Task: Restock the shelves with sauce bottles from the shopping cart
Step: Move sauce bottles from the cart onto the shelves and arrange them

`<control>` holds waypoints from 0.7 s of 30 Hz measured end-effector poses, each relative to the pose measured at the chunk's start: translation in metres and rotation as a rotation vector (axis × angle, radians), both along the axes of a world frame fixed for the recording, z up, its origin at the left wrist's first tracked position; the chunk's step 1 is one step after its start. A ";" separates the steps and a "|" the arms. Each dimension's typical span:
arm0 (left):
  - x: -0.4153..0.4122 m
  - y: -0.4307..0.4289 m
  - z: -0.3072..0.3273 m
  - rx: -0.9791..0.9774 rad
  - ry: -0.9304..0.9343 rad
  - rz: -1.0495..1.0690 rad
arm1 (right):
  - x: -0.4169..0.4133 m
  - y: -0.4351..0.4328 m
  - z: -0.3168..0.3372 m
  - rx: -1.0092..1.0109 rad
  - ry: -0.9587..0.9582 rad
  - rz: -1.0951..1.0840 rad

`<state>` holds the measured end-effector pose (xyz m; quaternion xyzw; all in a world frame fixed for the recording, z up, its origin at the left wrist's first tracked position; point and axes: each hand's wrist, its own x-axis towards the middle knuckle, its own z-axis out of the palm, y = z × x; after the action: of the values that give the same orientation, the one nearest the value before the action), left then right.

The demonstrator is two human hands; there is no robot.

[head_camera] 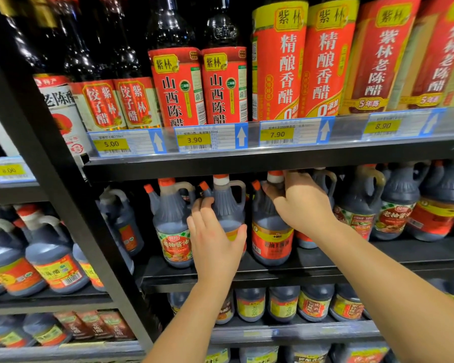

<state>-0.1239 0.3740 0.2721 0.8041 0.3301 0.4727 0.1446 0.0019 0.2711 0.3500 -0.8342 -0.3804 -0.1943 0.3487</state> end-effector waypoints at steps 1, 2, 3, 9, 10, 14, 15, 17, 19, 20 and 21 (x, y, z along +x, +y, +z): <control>0.000 0.000 0.000 0.004 0.001 0.000 | 0.000 0.000 0.000 0.001 -0.008 0.002; -0.001 0.000 0.000 0.006 0.002 0.001 | 0.000 0.000 -0.001 0.004 -0.018 0.005; -0.001 0.000 0.000 0.004 0.003 0.000 | 0.001 0.000 -0.002 0.008 -0.029 0.005; -0.002 -0.002 0.002 0.022 -0.001 -0.003 | 0.001 0.000 -0.004 -0.006 -0.052 -0.005; -0.003 -0.003 0.002 0.020 0.001 -0.007 | 0.001 -0.001 -0.003 -0.020 -0.048 -0.003; -0.004 -0.008 0.004 -0.010 0.020 -0.008 | -0.002 -0.008 -0.003 -0.019 -0.011 0.042; -0.004 -0.011 0.005 -0.009 0.015 -0.001 | -0.001 -0.012 -0.004 -0.033 -0.035 0.044; -0.004 -0.019 0.007 0.011 -0.010 0.006 | 0.002 -0.023 -0.004 -0.062 -0.099 -0.007; -0.001 -0.028 0.010 0.052 -0.043 -0.016 | 0.008 -0.037 -0.002 -0.026 -0.107 -0.097; 0.002 -0.034 0.011 0.072 -0.056 -0.044 | 0.012 -0.044 -0.001 0.009 -0.098 -0.133; 0.005 -0.040 0.012 0.087 -0.063 -0.080 | 0.015 -0.050 0.000 0.032 -0.086 -0.160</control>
<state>-0.1187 0.3340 0.2839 0.8070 0.2722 0.5055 0.1384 0.0171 0.2207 0.3503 -0.8472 -0.3241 -0.2630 0.3287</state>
